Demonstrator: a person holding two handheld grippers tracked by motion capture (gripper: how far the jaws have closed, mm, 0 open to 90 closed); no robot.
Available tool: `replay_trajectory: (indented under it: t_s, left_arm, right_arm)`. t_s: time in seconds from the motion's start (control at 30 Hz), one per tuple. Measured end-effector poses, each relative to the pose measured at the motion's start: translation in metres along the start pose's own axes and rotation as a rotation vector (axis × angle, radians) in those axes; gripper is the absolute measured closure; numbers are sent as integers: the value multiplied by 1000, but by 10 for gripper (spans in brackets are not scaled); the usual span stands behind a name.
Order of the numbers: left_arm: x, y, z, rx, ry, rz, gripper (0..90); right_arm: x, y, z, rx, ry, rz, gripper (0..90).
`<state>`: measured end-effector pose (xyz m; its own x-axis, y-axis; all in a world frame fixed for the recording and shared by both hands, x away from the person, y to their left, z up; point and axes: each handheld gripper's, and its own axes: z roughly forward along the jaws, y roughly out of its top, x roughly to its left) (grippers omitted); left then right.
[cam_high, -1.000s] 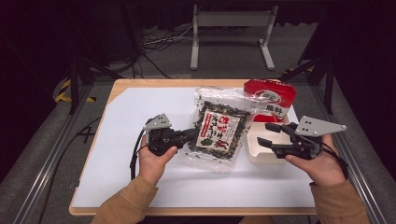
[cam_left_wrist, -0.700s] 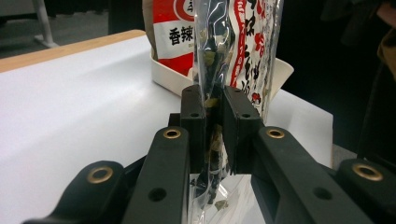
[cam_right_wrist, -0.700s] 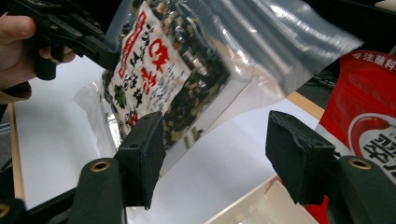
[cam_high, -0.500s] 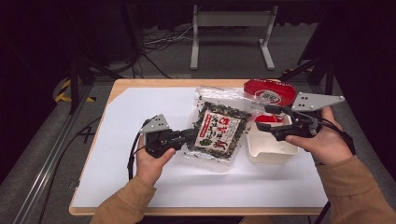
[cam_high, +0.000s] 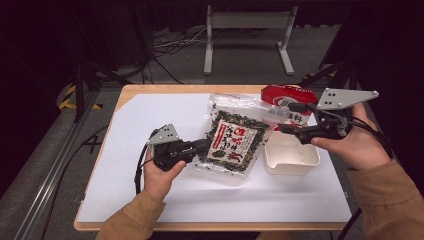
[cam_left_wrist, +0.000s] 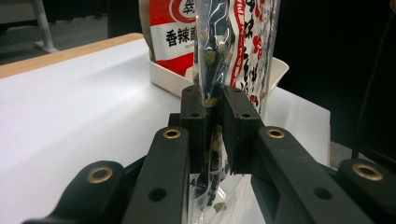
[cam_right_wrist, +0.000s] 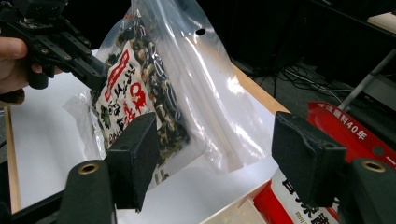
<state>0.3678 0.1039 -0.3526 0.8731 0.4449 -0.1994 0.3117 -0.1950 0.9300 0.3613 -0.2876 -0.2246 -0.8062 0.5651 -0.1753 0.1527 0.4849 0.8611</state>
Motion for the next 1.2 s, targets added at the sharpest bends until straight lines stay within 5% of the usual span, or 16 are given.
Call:
replay_trajectory:
  t_s: [0.67, 0.97, 1.2]
  left_arm:
    - [-11, 2, 5, -1, -95, 47, 798]
    - [-24, 3, 12, 16, -117, 95, 797]
    - [-23, 3, 13, 14, -123, 100, 795]
  right_arm:
    - [8, 14, 37, 120, 199, -57, 367]
    - [19, 17, 51, 247, 343, -97, 529]
    - [20, 18, 54, 301, 436, -61, 722]
